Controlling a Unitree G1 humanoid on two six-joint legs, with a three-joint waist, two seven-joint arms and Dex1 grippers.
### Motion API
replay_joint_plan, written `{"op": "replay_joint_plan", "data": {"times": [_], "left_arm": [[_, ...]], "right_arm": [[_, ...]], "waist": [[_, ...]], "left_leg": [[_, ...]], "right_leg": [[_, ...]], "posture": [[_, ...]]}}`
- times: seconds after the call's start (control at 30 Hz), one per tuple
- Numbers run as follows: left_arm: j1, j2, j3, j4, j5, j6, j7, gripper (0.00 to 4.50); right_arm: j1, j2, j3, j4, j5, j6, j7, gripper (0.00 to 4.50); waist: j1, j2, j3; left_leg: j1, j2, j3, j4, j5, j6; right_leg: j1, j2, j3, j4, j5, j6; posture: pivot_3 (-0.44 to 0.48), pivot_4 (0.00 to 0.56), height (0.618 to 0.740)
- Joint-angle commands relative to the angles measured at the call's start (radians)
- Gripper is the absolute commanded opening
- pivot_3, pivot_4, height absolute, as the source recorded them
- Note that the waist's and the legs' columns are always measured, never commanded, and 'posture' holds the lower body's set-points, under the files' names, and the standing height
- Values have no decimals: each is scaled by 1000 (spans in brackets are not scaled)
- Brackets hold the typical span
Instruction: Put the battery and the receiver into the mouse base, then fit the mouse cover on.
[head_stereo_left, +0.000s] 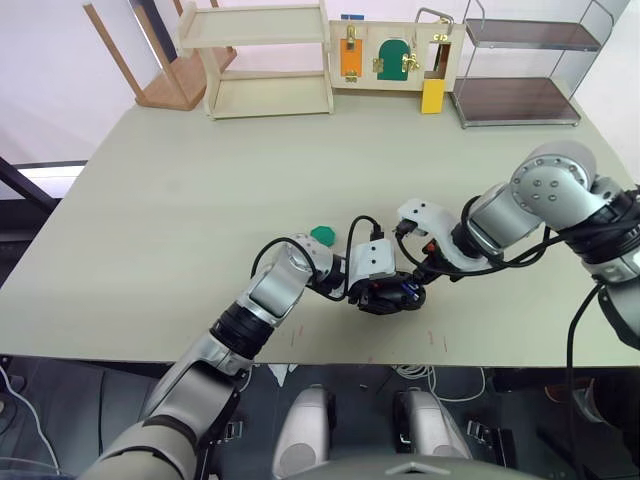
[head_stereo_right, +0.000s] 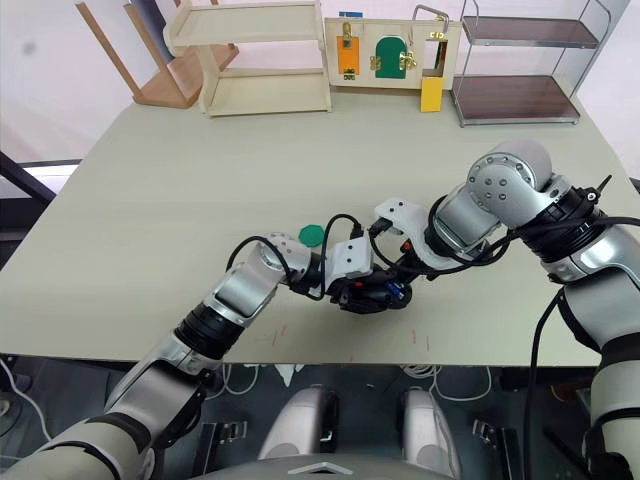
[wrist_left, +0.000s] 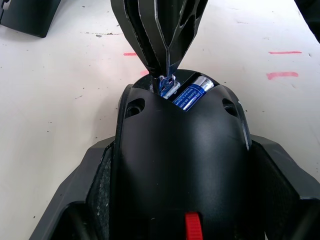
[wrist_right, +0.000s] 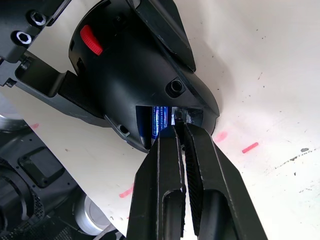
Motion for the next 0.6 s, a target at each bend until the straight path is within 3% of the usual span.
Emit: {"op": "replay_joint_plan", "data": {"times": [0.03,0.6], "left_arm": [[17,4,-26,11,10,25,-3,3006],[22,1,-22,-4,-1,54,0,3006]], "right_arm": [[19,13,18,13,10,10,-20,0],[49,54,-29,-78,-64,10,-34,0]], "waist": [[-1,0,0],[-22,0,-1]], "left_leg": [[0,0,0,0,0,0],[1,1,0,-1,0,0]], "right_leg": [[0,0,0,0,0,0],[0,-2,0,-1,0,0]], "posture": [[0,150,740],[0,150,740]]}}
